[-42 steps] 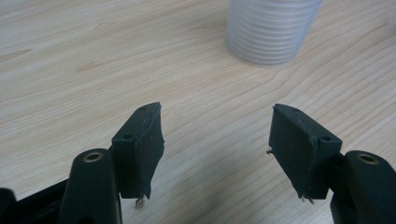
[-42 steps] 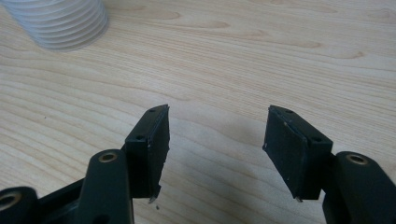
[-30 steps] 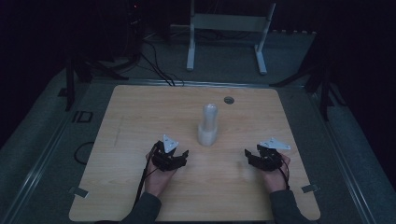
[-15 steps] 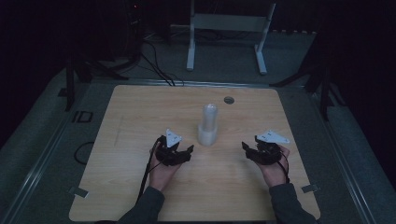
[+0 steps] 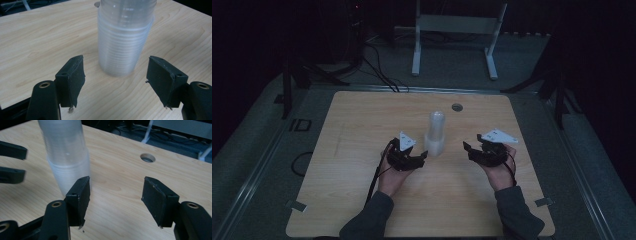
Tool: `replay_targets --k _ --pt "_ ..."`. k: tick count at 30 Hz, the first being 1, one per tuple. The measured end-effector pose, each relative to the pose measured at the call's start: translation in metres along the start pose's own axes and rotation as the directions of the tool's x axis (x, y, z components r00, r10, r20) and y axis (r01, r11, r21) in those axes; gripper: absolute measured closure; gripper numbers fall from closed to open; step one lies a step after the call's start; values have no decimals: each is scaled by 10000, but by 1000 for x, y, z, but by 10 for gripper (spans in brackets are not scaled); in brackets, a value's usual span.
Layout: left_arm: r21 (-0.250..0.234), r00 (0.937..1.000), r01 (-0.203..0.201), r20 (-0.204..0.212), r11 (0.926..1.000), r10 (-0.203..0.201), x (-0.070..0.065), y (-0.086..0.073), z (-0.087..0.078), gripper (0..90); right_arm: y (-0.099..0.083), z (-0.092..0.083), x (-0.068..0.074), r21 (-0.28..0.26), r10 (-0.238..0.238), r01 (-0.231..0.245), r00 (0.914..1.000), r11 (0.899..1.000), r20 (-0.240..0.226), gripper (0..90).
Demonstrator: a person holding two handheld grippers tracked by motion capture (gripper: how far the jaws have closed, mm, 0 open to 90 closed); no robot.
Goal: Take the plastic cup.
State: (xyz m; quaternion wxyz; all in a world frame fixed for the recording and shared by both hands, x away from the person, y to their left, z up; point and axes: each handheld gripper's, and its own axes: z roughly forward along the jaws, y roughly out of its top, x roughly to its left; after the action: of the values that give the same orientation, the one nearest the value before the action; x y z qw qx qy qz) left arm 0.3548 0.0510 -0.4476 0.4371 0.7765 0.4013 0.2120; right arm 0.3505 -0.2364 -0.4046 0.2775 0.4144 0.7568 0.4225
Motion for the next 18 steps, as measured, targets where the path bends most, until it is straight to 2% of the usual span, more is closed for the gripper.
replay_targets --k 4,11,13,18 --pt "-33 10000 -68 25 10000 68 -2 6 6 294 10 2 3 -118 -4 2 9998 9999 -220 378" --pt "-225 10000 -80 -20 9997 79 -6 15 16 272 25 10 10 -119 -273 269 9988 9996 -408 358" --pt "-263 10000 -27 64 9996 28 -7 16 20 259 28 12 12 -141 -306 300 9983 9995 -495 349" --pt "-281 10000 -64 -49 9996 62 -9 17 31 229 38 17 18 -195 -329 316 9967 9993 -746 323"
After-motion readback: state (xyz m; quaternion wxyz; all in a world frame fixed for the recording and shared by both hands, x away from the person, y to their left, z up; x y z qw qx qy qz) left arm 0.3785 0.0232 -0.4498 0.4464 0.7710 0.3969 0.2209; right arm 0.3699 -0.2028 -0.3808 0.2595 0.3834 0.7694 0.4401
